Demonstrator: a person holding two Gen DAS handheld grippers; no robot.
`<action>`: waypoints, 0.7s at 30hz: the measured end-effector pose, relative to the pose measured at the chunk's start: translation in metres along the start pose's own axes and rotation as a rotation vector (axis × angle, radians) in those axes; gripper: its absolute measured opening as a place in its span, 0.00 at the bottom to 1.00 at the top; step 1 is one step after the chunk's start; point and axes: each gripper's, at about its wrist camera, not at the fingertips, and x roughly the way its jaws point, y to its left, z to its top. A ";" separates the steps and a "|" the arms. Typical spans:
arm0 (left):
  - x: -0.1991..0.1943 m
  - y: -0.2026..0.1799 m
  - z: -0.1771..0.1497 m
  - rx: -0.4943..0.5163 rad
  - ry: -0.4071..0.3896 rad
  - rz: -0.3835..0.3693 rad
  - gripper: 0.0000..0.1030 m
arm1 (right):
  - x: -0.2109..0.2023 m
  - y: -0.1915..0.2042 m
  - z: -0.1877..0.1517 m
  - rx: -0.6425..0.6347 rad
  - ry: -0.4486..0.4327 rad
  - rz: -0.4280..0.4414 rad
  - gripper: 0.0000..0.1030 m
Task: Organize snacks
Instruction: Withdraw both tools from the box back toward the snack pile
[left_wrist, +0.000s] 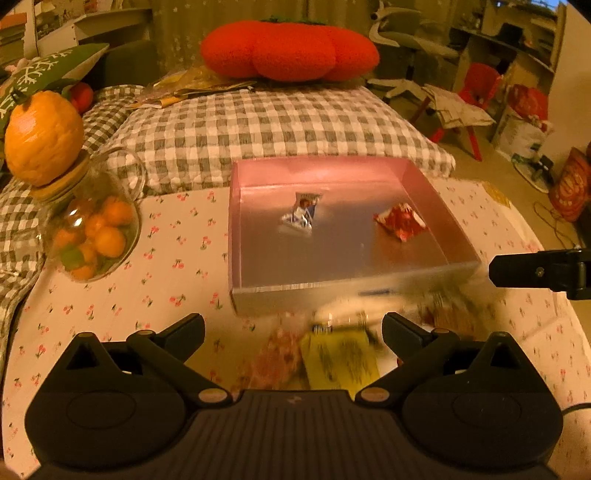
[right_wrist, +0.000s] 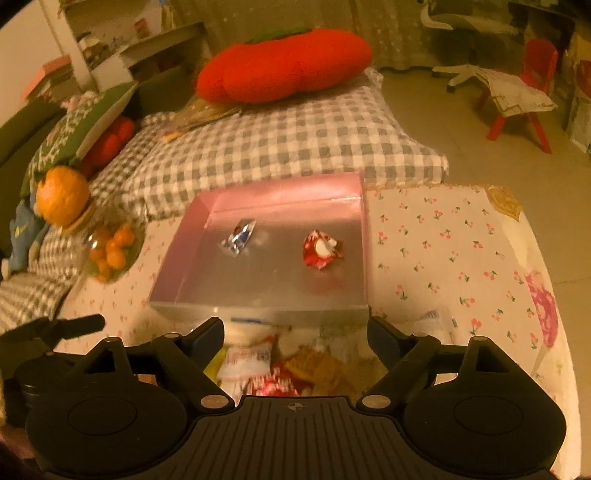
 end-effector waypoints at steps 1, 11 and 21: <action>-0.002 0.000 -0.003 0.000 0.002 -0.004 0.99 | -0.002 0.001 -0.003 -0.012 0.002 -0.002 0.87; -0.014 0.001 -0.041 0.015 0.047 -0.004 0.99 | -0.010 0.006 -0.037 -0.056 0.031 -0.012 0.88; -0.020 0.000 -0.067 0.033 0.065 -0.059 0.99 | -0.006 -0.011 -0.062 -0.002 0.010 -0.019 0.88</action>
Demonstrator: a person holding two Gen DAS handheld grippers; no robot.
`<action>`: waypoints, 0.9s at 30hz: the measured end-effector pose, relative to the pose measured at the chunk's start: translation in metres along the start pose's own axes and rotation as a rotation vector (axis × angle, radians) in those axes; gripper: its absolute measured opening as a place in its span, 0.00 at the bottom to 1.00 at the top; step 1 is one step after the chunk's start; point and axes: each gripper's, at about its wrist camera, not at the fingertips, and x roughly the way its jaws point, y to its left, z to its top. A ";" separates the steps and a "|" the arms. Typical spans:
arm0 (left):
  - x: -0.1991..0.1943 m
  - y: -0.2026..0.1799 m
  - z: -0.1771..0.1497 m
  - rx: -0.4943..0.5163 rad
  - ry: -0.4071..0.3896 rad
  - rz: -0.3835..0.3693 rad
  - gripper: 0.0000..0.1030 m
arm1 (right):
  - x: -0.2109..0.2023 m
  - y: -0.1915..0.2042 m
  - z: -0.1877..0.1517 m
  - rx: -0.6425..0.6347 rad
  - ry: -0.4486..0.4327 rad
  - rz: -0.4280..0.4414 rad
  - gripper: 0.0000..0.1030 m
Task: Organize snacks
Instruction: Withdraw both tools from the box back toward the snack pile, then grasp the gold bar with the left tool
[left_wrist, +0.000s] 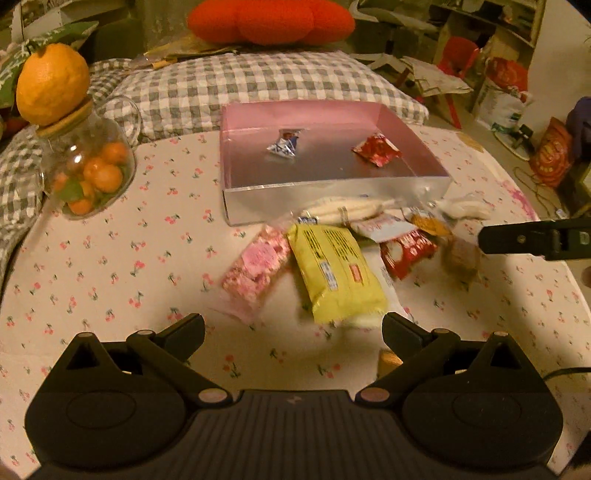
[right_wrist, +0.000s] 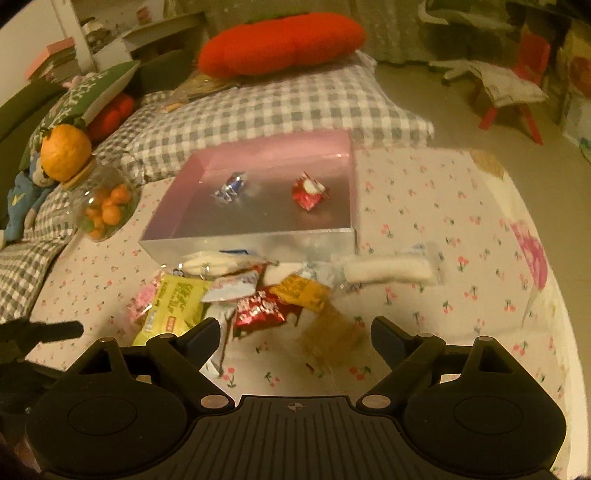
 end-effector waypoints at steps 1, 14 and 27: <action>0.000 0.000 -0.004 0.001 0.004 -0.008 0.99 | 0.001 -0.003 -0.003 0.008 -0.006 -0.003 0.88; 0.006 -0.018 -0.054 0.042 0.012 -0.105 0.99 | 0.020 -0.015 -0.055 -0.132 -0.005 -0.084 0.88; 0.006 -0.039 -0.075 0.133 -0.018 -0.129 0.76 | 0.046 -0.014 -0.067 -0.209 -0.040 -0.106 0.93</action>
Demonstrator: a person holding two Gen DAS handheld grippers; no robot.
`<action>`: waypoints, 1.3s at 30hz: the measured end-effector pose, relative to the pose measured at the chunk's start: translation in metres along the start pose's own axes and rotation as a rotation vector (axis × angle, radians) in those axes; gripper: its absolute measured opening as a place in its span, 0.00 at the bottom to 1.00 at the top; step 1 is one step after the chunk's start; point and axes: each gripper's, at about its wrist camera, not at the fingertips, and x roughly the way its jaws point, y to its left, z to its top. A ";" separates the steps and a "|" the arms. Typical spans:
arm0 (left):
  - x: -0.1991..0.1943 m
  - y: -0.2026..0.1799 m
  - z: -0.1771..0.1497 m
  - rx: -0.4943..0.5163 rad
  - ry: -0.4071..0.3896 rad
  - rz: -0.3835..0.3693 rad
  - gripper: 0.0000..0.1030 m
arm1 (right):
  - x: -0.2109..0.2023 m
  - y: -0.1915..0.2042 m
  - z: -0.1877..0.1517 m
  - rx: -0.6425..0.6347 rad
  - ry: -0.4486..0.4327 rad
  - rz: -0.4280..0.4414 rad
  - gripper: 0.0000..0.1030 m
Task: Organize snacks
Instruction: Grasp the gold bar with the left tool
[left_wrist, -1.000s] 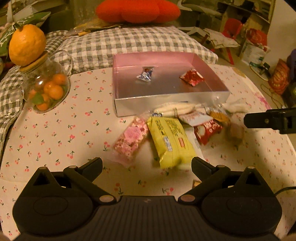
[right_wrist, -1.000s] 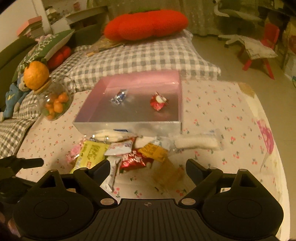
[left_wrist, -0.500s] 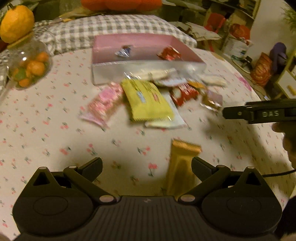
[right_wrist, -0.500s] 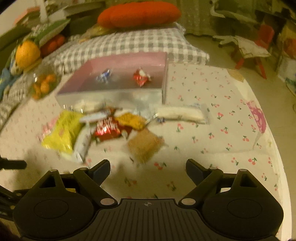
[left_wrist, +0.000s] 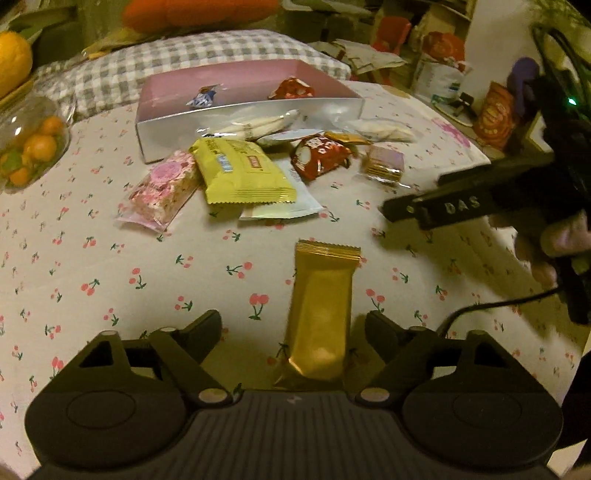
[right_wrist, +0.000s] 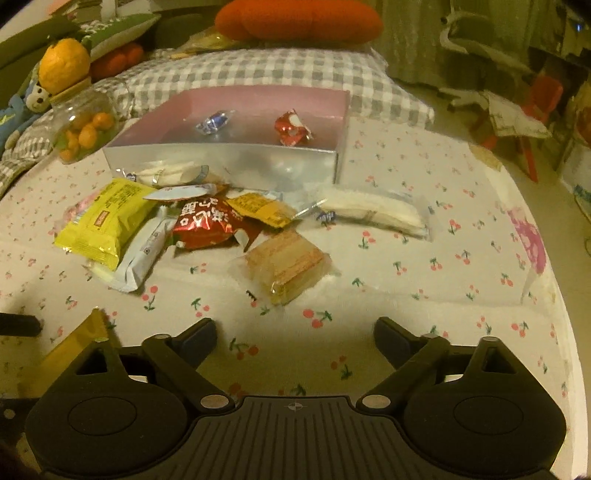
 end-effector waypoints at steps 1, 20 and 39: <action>-0.001 -0.001 0.000 0.013 -0.002 -0.001 0.72 | 0.002 0.000 0.001 -0.004 -0.007 0.001 0.94; 0.001 0.011 0.007 -0.096 -0.035 0.062 0.26 | 0.025 -0.002 0.021 0.026 -0.025 0.001 1.00; -0.003 0.042 0.014 -0.243 -0.027 0.108 0.25 | 0.013 0.010 0.028 -0.033 -0.030 0.033 0.42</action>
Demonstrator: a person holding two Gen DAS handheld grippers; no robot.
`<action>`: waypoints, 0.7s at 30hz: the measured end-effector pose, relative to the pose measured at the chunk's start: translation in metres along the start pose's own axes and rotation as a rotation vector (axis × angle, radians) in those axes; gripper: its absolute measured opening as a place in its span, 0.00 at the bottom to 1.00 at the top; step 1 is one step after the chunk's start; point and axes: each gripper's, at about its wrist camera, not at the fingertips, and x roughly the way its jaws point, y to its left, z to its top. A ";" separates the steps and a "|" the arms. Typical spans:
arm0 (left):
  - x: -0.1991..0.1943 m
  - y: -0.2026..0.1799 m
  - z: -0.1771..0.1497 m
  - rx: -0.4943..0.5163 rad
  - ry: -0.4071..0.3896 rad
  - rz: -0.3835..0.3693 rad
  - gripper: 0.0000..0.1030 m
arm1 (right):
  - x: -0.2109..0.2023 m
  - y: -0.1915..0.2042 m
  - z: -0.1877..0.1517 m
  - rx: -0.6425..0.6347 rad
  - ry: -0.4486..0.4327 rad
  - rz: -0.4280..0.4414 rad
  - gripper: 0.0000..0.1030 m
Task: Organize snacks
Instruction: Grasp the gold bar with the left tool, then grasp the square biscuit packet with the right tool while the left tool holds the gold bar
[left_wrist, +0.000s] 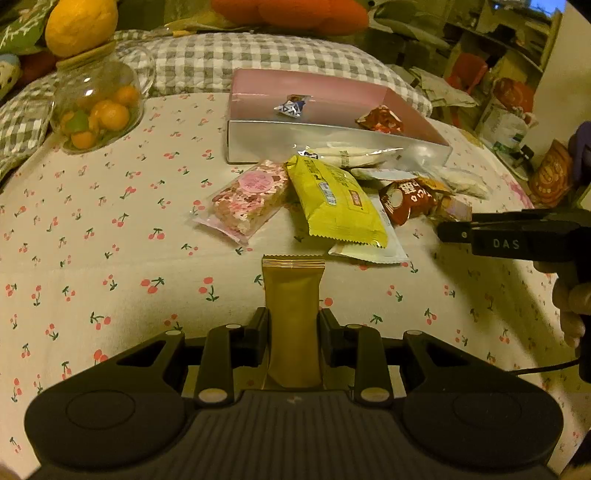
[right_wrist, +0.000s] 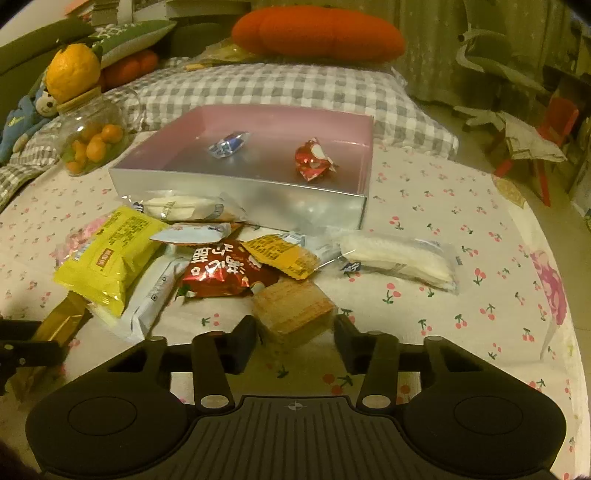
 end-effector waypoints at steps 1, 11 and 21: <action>-0.001 0.001 0.000 -0.007 0.001 -0.001 0.25 | -0.001 0.000 0.000 0.000 0.002 0.002 0.41; -0.004 0.006 0.004 -0.052 0.004 -0.011 0.25 | -0.015 0.003 0.002 0.005 0.012 0.029 0.39; -0.008 0.005 0.006 -0.061 0.002 -0.027 0.25 | -0.018 0.005 -0.002 -0.018 0.060 0.074 0.44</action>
